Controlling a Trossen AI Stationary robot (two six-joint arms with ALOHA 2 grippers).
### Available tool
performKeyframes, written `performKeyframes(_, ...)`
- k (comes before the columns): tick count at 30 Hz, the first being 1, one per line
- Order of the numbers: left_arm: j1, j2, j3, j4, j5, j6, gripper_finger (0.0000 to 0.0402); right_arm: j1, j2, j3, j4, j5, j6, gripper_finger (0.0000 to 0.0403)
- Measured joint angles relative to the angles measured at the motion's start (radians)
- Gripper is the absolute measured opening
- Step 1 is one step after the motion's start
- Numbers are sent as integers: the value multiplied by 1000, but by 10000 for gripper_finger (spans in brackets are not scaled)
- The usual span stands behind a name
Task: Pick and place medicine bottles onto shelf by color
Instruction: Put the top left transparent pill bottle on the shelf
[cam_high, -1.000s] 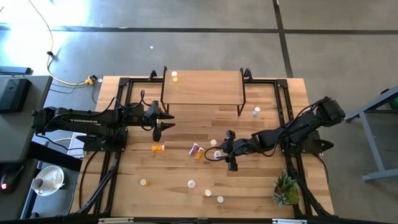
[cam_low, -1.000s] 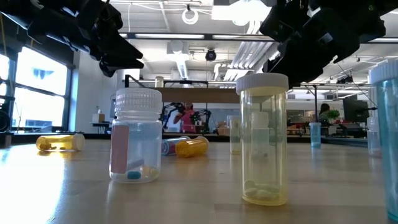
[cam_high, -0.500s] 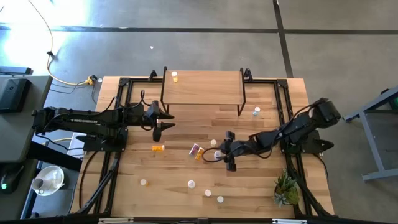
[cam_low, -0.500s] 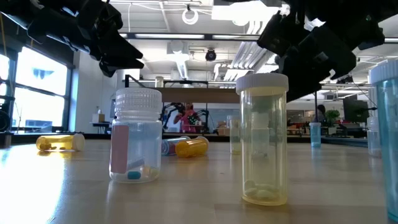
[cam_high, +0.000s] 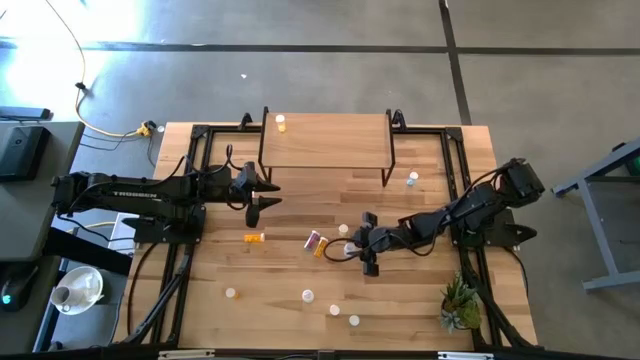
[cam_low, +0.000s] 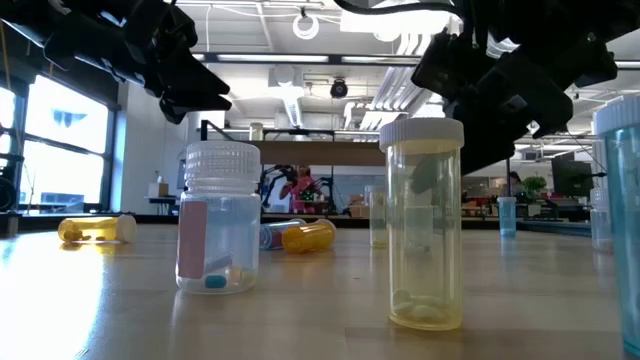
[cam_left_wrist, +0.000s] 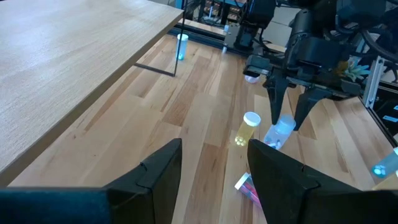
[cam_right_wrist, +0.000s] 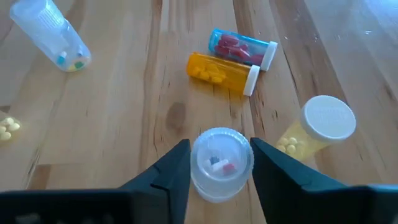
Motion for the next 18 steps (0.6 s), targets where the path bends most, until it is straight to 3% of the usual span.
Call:
performKeyframes(2,0,0,0,0,0,0,172,0,0,0,1,-3,11,111)
performKeyframes(10,0,0,0,0,0,0,172,0,-11,-1,12,-57,42,113)
performKeyframes(18,0,0,0,0,0,0,172,-2,-114,-1,29,-52,71,114)
